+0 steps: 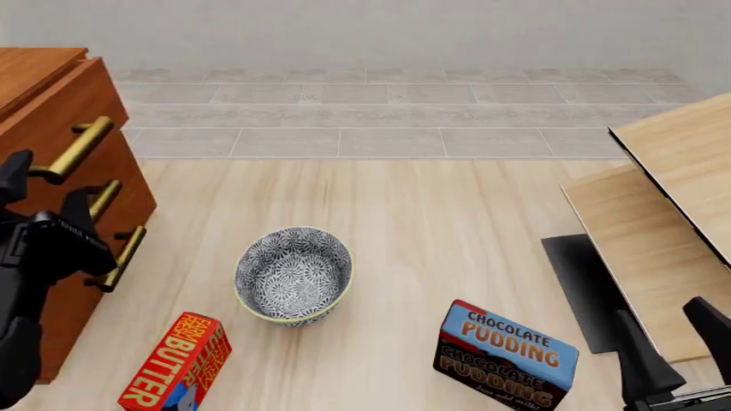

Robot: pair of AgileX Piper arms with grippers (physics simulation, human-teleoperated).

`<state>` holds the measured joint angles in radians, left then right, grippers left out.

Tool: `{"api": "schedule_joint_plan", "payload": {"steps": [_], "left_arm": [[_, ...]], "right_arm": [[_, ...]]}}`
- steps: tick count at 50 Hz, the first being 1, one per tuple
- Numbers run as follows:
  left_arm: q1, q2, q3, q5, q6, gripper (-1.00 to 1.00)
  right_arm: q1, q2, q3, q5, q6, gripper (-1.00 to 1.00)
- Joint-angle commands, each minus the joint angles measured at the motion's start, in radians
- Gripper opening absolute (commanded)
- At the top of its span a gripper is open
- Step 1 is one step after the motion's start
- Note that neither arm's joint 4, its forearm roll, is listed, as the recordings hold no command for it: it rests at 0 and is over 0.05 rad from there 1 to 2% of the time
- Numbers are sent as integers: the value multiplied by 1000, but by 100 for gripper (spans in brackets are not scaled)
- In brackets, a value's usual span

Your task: Close the top drawer of the cabinet.

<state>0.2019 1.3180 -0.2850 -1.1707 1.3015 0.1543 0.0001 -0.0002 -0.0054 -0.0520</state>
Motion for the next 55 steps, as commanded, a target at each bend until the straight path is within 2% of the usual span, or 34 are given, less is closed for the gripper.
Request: {"api": "schedule_joint_plan", "payload": {"steps": [1, 55], "left_arm": [[49, -7, 4, -13, 1, 100], [122, -65, 12, 21, -10, 100]], "right_arm": [[2, 0, 0, 1, -1, 100], [3, 0, 0, -1, -8, 100]]}}
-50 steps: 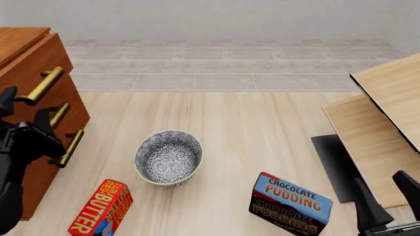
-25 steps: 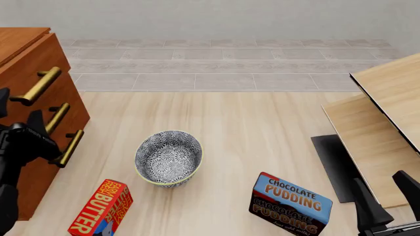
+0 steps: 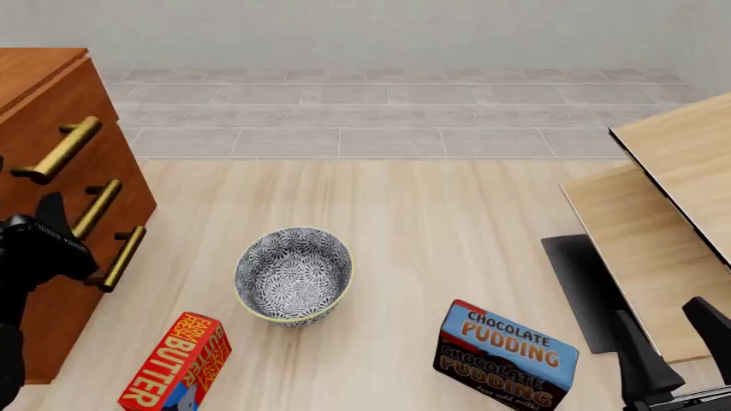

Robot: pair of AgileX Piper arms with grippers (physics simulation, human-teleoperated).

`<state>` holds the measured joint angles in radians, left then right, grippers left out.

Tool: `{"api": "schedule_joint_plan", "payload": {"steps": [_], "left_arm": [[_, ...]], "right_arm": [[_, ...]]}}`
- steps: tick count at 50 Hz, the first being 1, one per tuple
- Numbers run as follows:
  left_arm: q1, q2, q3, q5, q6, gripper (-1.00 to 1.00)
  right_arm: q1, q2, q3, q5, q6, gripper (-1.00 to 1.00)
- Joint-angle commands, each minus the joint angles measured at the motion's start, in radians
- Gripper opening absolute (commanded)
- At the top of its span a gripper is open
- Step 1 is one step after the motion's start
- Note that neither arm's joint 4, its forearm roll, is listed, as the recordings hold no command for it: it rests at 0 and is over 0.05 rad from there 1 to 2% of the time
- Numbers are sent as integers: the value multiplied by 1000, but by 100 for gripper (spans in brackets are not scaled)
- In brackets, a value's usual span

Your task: Close the top drawer of the cabinet.

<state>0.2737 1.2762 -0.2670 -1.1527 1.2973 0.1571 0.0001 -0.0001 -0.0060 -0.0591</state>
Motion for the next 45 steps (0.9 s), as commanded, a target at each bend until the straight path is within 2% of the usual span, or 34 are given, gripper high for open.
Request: {"api": "schedule_joint_plan", "payload": {"steps": [1, 27, 45], "left_arm": [[51, -25, -7, 4, -4, 100], [76, -70, -9, 39, -10, 100], [89, -51, -4, 21, -7, 100]], "right_arm": [[0, 0, 0, 0, 0, 100], [4, 0, 0, -6, 0, 100], [11, 0, 0, -6, 1, 100]]}}
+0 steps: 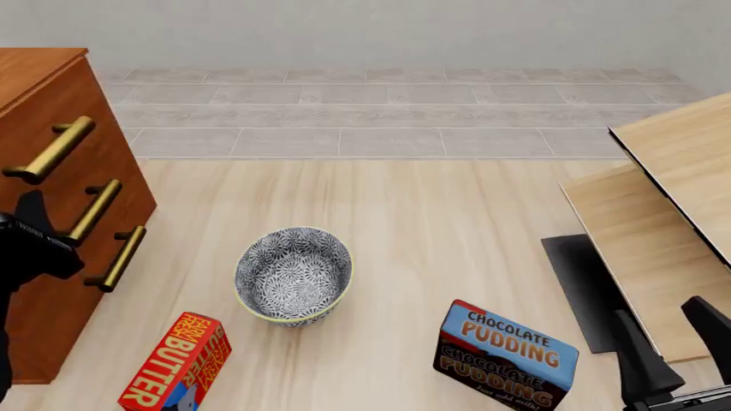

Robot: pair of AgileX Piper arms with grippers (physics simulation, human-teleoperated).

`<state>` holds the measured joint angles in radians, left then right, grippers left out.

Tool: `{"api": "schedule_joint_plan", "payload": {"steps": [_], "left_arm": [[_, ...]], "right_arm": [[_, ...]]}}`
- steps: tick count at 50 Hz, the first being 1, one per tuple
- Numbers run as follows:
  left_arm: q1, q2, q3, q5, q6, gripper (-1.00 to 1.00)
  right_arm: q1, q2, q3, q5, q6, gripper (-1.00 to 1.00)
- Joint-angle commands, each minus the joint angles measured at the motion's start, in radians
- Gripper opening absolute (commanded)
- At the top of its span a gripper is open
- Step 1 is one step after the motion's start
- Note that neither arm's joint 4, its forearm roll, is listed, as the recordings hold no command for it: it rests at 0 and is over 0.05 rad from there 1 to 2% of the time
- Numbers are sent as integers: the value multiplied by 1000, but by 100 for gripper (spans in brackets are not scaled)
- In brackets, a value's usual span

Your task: Close the top drawer of the cabinet.

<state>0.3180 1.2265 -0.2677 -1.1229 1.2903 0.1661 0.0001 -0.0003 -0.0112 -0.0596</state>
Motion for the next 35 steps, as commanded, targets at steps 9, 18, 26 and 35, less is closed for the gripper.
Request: {"api": "schedule_joint_plan", "payload": {"steps": [9, 18, 26, 35], "left_arm": [[47, 6, -8, -6, 5, 100], [78, 25, -20, 13, 5, 100], [90, 23, -26, 24, 10, 100], [98, 35, -17, 8, 10, 100]], "right_arm": [[-1, 0, 0, -1, 4, 100], [1, 0, 0, 0, 5, 100], [-4, 0, 0, -2, 6, 100], [-3, 0, 0, -1, 3, 100]]}}
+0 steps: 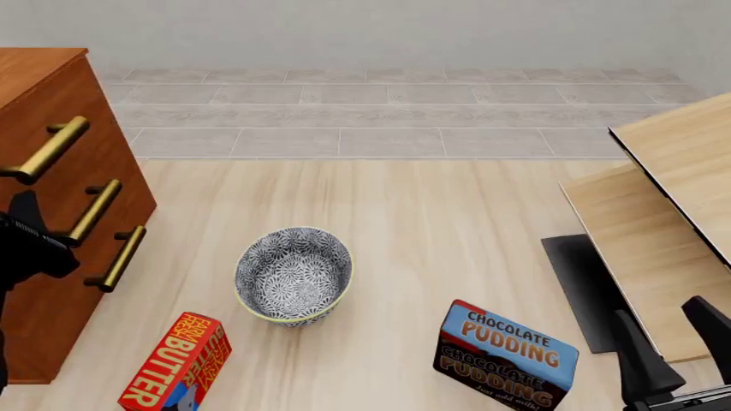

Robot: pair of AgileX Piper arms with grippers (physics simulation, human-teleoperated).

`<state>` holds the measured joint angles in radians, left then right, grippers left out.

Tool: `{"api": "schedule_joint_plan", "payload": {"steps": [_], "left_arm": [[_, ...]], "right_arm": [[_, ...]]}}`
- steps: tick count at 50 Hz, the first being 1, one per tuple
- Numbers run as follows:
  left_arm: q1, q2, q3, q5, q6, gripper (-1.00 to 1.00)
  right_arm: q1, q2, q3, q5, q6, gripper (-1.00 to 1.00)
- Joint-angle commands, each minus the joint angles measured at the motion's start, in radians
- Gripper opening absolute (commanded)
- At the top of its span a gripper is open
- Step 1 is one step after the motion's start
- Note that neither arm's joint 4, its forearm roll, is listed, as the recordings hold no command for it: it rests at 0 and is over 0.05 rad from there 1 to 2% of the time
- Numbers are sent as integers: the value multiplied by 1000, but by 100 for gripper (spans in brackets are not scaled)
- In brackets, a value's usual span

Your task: Close the top drawer of the cabinet.

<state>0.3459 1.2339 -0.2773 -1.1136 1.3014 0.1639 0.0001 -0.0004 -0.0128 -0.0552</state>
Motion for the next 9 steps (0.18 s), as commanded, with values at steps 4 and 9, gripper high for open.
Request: {"api": "schedule_joint_plan", "payload": {"steps": [4, 9], "left_arm": [[76, 29, -3, -3, -2, 100], [78, 38, 1, -12, -1, 100]], "right_arm": [[1, 0, 0, 1, -3, 100], [4, 0, 0, 3, -5, 100]]}}
